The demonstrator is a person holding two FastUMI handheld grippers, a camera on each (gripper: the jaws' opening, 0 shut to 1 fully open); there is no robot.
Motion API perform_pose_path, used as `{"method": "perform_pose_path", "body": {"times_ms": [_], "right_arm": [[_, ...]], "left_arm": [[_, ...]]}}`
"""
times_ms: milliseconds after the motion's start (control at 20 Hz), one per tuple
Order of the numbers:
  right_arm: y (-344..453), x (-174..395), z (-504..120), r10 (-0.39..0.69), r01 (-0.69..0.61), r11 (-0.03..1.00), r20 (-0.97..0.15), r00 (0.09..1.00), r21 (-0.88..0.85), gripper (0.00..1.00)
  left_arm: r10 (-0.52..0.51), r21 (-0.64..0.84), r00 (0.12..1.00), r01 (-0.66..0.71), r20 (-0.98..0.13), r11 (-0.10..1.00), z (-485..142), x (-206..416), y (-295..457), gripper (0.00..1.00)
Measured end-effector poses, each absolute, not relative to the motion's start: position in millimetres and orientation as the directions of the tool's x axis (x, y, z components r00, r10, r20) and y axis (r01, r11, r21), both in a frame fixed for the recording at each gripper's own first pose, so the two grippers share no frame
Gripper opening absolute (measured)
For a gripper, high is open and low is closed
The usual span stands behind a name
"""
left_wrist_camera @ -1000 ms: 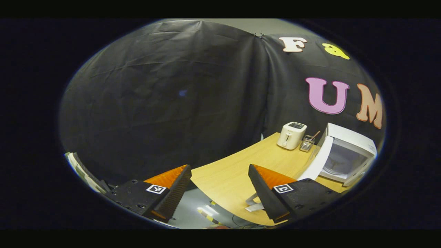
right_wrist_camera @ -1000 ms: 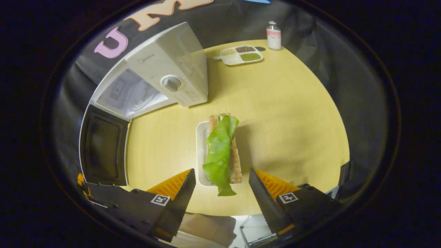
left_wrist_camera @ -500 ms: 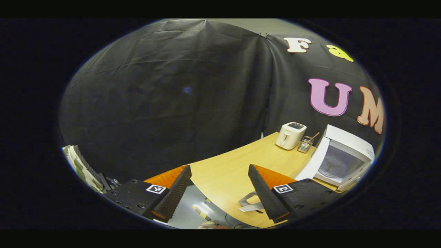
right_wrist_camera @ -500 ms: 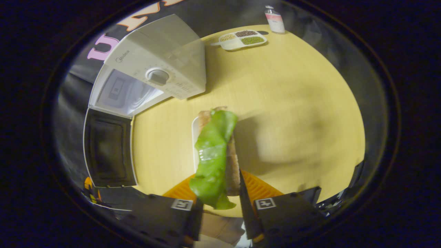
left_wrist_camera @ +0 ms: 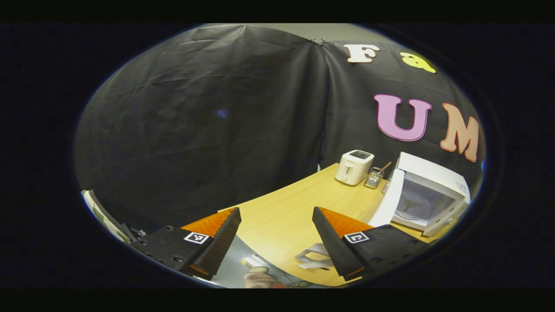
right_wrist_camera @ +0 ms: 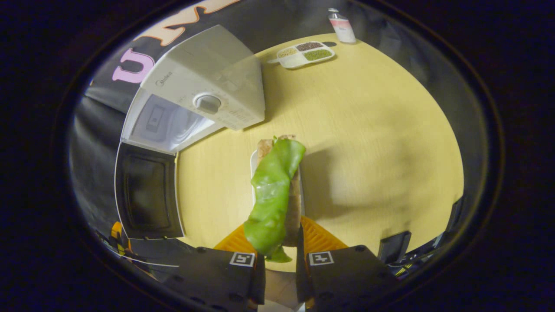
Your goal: Open the microwave oven with the left hand, put the food in, and close the microwave oven.
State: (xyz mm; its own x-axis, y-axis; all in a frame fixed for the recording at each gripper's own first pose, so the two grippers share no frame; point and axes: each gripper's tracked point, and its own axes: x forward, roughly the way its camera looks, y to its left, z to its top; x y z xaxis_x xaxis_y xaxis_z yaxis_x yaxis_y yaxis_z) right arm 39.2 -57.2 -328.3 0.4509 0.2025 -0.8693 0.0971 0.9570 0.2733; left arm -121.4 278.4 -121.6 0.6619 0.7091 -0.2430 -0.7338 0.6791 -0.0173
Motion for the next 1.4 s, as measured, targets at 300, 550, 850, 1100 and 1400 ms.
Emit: {"method": "perform_pose_path", "body": {"times_ms": [300, 550, 850, 1100, 1400], "right_arm": [[-25, 25, -296, 0.201, 0.189, 0.916, -0.812, 0.548, 0.354, 0.3], [27, -2, -287, 0.202, 0.223, 0.892, -0.787, 0.583, 0.394, 0.3], [121, -19, -289, 0.291, 0.198, 0.831, -0.71, 0.641, 0.52, 0.31], [208, -3, -287, 0.408, 0.102, 0.759, -0.592, 0.695, 0.643, 0.3], [284, 55, -271, 0.474, 0.027, 0.643, -0.425, 0.771, 0.765, 0.27]], "left_arm": [[0.61, -0.016, 0.732, -0.644, -0.303, 0.765, -145, -93, 300, 0.96], [0.518, 0.021, 0.786, -0.544, -0.338, 0.839, -157, -73, 315, 0.95], [0.381, -0.043, 0.843, -0.427, -0.379, 0.903, -174, -49, 311, 0.97], [0.355, 0.066, 0.863, -0.356, -0.358, 0.932, -165, -49, 329, 0.97], [0.34, 0.093, 0.862, -0.33, -0.376, 0.939, -167, -61, 335, 0.97]]}}
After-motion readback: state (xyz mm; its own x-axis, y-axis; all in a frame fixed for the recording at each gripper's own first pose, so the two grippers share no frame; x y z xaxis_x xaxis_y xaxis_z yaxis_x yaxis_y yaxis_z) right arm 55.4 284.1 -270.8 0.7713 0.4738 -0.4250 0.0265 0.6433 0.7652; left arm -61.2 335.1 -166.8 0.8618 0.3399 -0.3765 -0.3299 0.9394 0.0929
